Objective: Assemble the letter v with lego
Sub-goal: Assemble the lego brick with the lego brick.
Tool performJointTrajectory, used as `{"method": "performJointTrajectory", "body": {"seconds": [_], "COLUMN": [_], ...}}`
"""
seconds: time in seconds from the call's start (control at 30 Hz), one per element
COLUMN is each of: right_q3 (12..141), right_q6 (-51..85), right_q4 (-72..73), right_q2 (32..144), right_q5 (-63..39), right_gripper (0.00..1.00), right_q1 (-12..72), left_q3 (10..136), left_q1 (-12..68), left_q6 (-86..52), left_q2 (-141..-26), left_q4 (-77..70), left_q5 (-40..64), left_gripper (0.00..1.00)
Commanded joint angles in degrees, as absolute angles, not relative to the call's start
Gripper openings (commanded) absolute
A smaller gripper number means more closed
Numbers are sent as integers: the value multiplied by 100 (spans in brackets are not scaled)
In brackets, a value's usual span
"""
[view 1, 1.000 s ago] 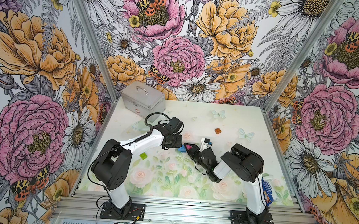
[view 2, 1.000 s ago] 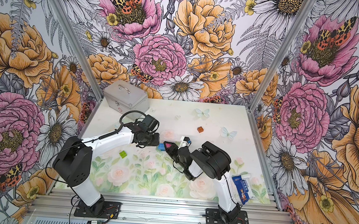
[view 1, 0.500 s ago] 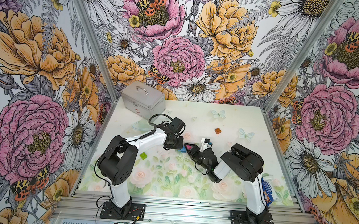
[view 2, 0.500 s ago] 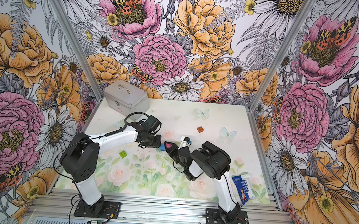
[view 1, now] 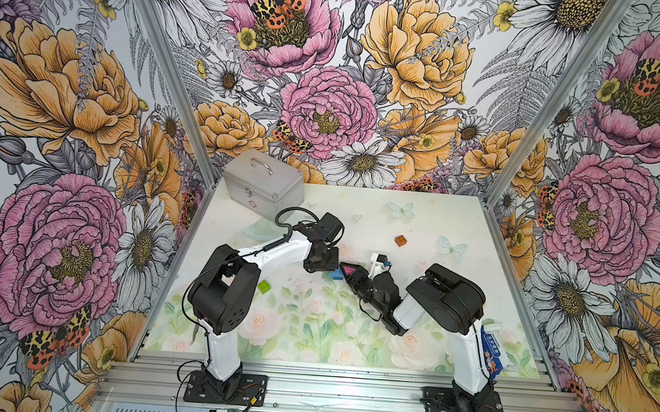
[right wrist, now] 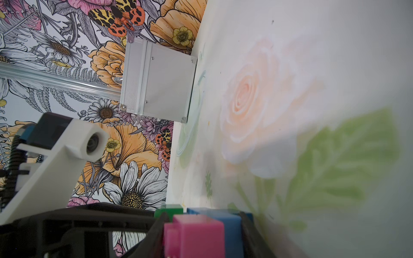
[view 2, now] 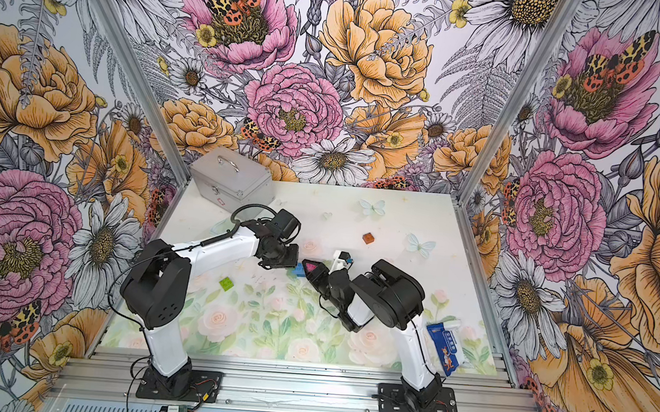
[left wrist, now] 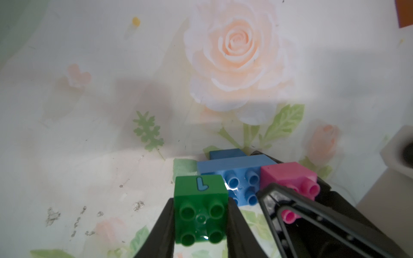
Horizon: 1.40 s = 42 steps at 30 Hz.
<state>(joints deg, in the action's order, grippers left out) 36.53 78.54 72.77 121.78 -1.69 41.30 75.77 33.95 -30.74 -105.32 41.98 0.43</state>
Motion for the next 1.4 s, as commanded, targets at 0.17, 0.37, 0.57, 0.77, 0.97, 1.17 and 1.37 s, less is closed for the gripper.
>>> {"method": "performJointTrajectory", "body": {"seconds": [0.17,0.37,0.57,0.77,0.97,1.17,1.37], "right_q3": [3503,3501,3489,3490,3464,3455,3408], "right_q6": [7743,7756,7734,7709,7700,7701,7722], "right_q4": [6820,6792,6755,6741,6741,6757,6758], "right_q2": [12375,12375,12366,12353,12362,12366,12344], "right_q5": [-141,-132,-70,-73,-44,-39,0], "right_gripper": [37,37,37,37,37,37,36], "right_q1": [4122,4122,4122,4122,4122,4122,4122], "left_q3": [7538,7568,7772,7901,7845,7796,7827], "left_q1": [3410,3511,3662,3631,3654,3700,3660], "left_q6": [-3330,-3333,-3401,-3435,-3641,-3762,-3780], "left_q2": [-10795,-10767,-10885,-11039,-11133,-11419,-11105], "left_q4": [4437,4619,4952,5038,5076,5071,5062], "left_q5": [-255,-352,-693,-526,-660,-679,-729], "left_gripper": [7,6,5,6,6,6,36]}}
